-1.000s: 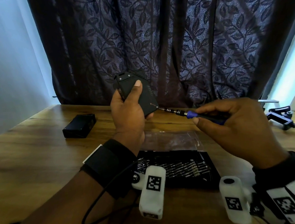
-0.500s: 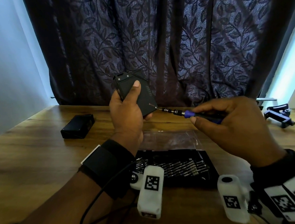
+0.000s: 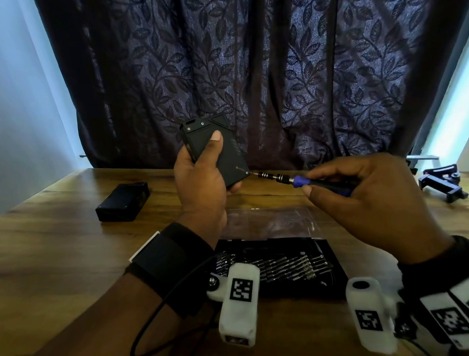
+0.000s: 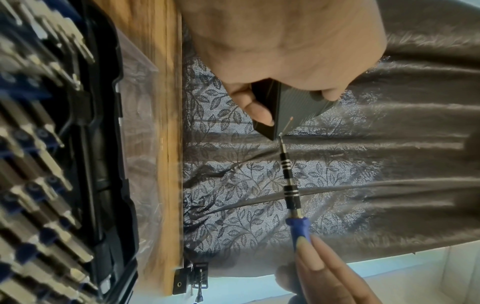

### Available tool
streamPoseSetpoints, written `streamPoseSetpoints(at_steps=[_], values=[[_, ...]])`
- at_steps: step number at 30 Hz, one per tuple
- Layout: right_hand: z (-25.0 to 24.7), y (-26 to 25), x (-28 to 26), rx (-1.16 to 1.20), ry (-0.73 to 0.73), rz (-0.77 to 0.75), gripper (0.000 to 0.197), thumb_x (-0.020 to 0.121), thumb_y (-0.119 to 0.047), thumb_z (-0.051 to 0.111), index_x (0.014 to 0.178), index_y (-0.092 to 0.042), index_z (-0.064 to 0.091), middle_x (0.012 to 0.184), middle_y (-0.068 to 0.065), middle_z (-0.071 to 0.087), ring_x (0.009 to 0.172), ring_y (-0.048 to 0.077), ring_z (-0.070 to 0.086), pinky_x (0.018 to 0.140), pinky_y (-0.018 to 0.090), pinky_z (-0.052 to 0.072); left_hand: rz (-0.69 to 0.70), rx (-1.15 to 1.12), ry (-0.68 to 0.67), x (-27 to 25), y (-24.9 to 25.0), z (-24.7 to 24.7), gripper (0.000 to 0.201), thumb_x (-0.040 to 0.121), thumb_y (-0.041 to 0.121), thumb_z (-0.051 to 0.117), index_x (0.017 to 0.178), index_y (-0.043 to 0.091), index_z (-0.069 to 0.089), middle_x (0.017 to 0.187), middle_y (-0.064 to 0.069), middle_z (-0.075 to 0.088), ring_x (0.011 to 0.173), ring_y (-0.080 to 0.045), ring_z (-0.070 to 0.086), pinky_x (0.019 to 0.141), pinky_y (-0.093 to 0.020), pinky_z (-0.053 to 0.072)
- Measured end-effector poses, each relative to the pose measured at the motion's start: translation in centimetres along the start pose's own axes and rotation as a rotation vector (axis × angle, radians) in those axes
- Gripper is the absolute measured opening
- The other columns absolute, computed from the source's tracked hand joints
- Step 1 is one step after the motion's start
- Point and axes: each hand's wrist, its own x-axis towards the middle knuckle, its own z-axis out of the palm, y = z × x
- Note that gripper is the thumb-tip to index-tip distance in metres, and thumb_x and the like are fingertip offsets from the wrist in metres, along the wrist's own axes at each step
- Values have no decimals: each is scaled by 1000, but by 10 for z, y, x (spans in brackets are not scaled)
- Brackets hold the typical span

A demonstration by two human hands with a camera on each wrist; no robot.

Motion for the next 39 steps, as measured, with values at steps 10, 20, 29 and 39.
streamPoseSetpoints(at_steps=[10, 20, 29, 39], values=[[1, 2, 0, 3, 5, 0, 28, 81, -26, 83, 90, -50, 71, 75, -20, 74, 67, -2, 69, 60, 14, 53, -11, 12, -3, -1, -1, 0, 28, 97, 35, 70, 118, 16, 65, 97, -10, 75, 77, -28, 71, 41, -26, 48], [2, 6, 0, 6, -2, 33, 19, 81, -22, 84, 93, -36, 79, 77, -21, 74, 70, -4, 69, 62, 4, 47, -4, 10, -6, 0, -1, 0, 31, 97, 34, 69, 119, 13, 64, 104, -17, 75, 79, -31, 70, 41, -26, 47], [-2, -7, -2, -235, -58, -19, 14, 84, -38, 73, 96, -38, 80, 74, -23, 70, 61, -1, 63, 56, 12, 44, 136, 86, -112, -5, -4, 3, 12, 98, 18, 70, 108, 16, 66, 96, -6, 73, 83, -27, 73, 49, -30, 56], [0, -18, -3, -453, -130, -11, 13, 81, -40, 72, 82, -27, 69, 63, -8, 64, 57, 15, 52, 58, 26, 37, 203, 173, -142, -8, -12, 5, 11, 97, 18, 71, 98, 27, 65, 83, 10, 73, 77, -17, 72, 52, -27, 57]])
